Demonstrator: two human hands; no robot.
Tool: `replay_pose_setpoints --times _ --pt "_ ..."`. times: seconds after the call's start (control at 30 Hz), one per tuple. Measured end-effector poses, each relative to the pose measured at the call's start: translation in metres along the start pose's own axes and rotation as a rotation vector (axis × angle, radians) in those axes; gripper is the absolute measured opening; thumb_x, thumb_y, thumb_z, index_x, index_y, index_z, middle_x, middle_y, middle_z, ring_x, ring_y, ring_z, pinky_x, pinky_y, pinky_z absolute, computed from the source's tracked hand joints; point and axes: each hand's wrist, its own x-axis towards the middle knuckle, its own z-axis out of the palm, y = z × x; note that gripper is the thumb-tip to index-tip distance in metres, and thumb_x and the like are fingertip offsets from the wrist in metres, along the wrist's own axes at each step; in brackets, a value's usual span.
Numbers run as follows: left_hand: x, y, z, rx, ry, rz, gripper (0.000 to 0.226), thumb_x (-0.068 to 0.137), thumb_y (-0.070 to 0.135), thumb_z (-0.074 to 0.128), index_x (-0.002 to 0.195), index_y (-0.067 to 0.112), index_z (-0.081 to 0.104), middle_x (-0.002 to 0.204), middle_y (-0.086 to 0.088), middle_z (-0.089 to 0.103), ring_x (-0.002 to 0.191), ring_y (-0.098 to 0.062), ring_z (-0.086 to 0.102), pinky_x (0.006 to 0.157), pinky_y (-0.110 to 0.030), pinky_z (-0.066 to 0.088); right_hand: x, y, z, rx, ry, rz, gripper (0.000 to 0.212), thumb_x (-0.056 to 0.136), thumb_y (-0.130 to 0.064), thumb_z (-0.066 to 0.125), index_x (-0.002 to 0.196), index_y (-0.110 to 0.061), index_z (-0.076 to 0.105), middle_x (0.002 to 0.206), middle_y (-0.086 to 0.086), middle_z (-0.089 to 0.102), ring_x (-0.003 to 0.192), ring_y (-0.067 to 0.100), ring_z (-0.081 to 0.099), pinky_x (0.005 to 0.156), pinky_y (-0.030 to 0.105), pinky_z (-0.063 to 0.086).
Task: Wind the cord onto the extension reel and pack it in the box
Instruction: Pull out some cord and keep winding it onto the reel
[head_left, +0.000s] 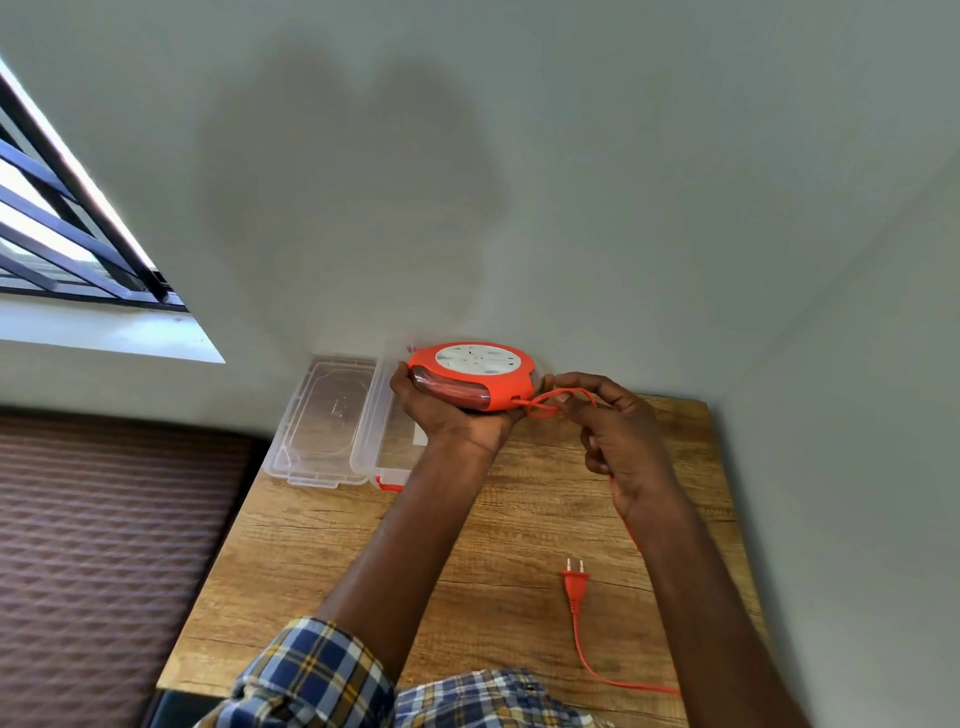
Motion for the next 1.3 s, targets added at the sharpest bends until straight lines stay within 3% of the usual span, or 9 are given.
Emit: replay_pose_setpoints --times 0.17,0.33,0.5,0.6,0.73,0.83,0.93,1.07,1.3 --pt "0.008 0.012 -0.005 -0.024 -0.013 0.013 0.087 0.085 0.074 0.04 0.148 0.017 0.056 0.147 -0.032 0.054 0.132 -0.063 0.047 0.103 -0.084 0.035 0.005 0.005 -0.017 0.273 -0.125 0.065 0.025 0.084 -0.018 0.075 0.109 -0.013 0.076 0.056 -0.007 0.039 0.043 0.002 0.028 0.038 0.017 0.02" --pt "0.012 0.026 -0.009 -0.108 -0.033 0.046 0.093 0.084 0.08 0.039 0.147 0.013 0.053 0.146 -0.034 0.052 0.128 -0.065 0.048 0.101 -0.086 0.035 0.014 0.016 -0.036 0.525 0.106 0.18 0.014 0.101 -0.013 0.052 0.099 -0.017 0.066 0.052 -0.005 0.043 0.036 0.003 0.034 0.035 0.016 0.024" --pt "0.012 0.027 -0.008 -0.089 -0.027 0.122 0.092 0.084 0.083 0.038 0.144 0.016 0.056 0.144 -0.031 0.054 0.128 -0.063 0.05 0.097 -0.088 0.036 0.012 0.022 -0.037 -0.804 0.299 -0.136 0.032 0.091 -0.003 0.057 0.111 -0.017 0.076 0.096 0.005 0.079 0.085 0.022 0.073 0.07 0.032 0.052" --pt "0.01 0.021 -0.004 -0.026 -0.025 0.171 0.089 0.081 0.084 0.039 0.136 0.018 0.063 0.138 -0.025 0.061 0.126 -0.055 0.054 0.099 -0.082 0.037 0.002 0.016 -0.011 -0.902 0.028 -0.367 0.064 0.074 0.009 0.061 0.129 -0.023 0.069 0.127 -0.002 0.072 0.118 0.016 0.066 0.094 0.025 0.051" --pt "0.008 0.015 -0.002 0.053 -0.031 0.313 0.082 0.086 0.083 0.035 0.122 0.019 0.071 0.101 -0.015 0.079 0.104 -0.042 0.065 0.083 -0.062 0.057 -0.01 -0.004 0.028 -0.098 -0.338 -0.084 0.075 0.067 0.012 0.052 0.131 -0.025 0.059 0.11 0.007 0.078 0.101 0.024 0.075 0.08 0.03 0.055" --pt "0.005 0.017 -0.003 0.114 -0.033 0.348 0.084 0.087 0.085 0.035 0.128 0.021 0.069 0.116 -0.016 0.076 0.112 -0.043 0.064 0.094 -0.069 0.051 -0.007 -0.017 0.024 0.34 -0.321 0.163 0.068 0.068 0.001 0.048 0.136 -0.006 0.055 0.094 0.021 0.074 0.063 0.029 0.07 0.069 0.039 0.057" --pt "0.004 0.022 -0.006 0.157 -0.056 0.345 0.083 0.088 0.086 0.035 0.131 0.024 0.069 0.134 -0.018 0.068 0.125 -0.046 0.06 0.097 -0.079 0.043 0.0 -0.022 0.013 0.063 -0.244 0.122 0.035 0.101 -0.032 0.052 0.12 -0.01 0.072 0.064 0.003 0.058 0.038 0.009 0.035 0.041 0.02 0.029" --pt "0.003 0.04 -0.001 0.113 -0.125 0.289 0.089 0.084 0.087 0.037 0.136 0.021 0.066 0.137 -0.022 0.065 0.126 -0.051 0.058 0.093 -0.078 0.047 0.012 -0.03 -0.006 -0.754 -0.245 -0.264 0.02 0.087 -0.05 0.076 0.083 -0.032 0.079 0.063 -0.008 0.07 0.054 0.004 0.058 0.052 0.017 0.042" --pt "0.0 0.084 -0.004 -0.044 -0.149 0.328 0.095 0.081 0.086 0.039 0.14 0.015 0.061 0.144 -0.028 0.058 0.128 -0.055 0.055 0.09 -0.073 0.049 0.046 -0.028 -0.07 -0.556 -0.006 -0.188 0.019 0.08 -0.028 0.087 0.08 -0.011 0.078 0.064 0.004 0.061 0.059 0.011 0.049 0.06 0.029 0.037"
